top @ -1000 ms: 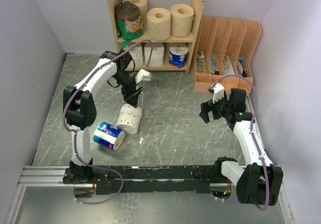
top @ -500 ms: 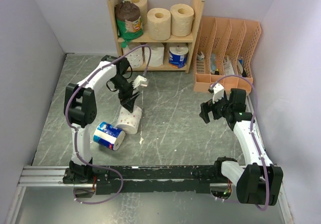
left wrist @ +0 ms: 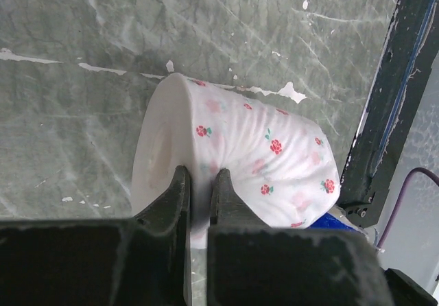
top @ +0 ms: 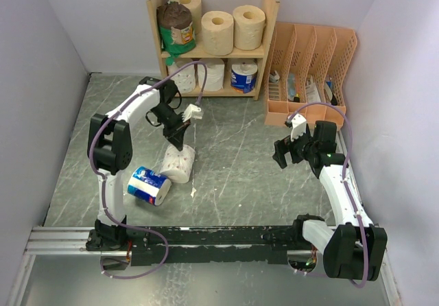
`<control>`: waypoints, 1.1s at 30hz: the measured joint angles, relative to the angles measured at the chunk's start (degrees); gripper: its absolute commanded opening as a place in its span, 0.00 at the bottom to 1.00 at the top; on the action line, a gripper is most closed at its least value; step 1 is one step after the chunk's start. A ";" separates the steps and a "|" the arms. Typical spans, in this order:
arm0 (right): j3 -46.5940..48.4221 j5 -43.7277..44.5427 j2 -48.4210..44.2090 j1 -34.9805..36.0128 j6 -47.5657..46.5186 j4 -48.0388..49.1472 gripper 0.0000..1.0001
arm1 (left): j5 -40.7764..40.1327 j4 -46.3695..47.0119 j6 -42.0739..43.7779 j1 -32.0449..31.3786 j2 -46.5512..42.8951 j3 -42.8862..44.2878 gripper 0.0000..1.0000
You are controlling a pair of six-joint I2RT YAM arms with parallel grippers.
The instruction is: Place and organize the paper towels onto the shelf
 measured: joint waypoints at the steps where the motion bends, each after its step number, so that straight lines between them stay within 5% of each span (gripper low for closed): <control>1: 0.00 0.02 0.00 0.00 0.00 0.00 1.00 | 0.11 0.04 0.00 -0.07 0.00 -0.04 0.07; 11: 0.00 0.17 0.07 0.00 -0.02 0.00 1.00 | -3.21 0.37 -1.33 -3.41 -3.39 -1.49 0.07; 16: 0.00 0.39 0.17 0.00 0.00 0.00 1.00 | -10.54 0.87 -5.49 -6.32 -6.05 6.58 0.07; 26: 0.00 0.96 0.39 0.15 0.02 0.02 1.00 | -33.70 25.88 -17.38 -11.96 -24.90 -1.11 0.07; 33: 0.00 1.36 0.42 0.15 0.02 0.04 1.00 | -48.13 50.29 -20.85 -14.25 -27.04 -20.96 0.07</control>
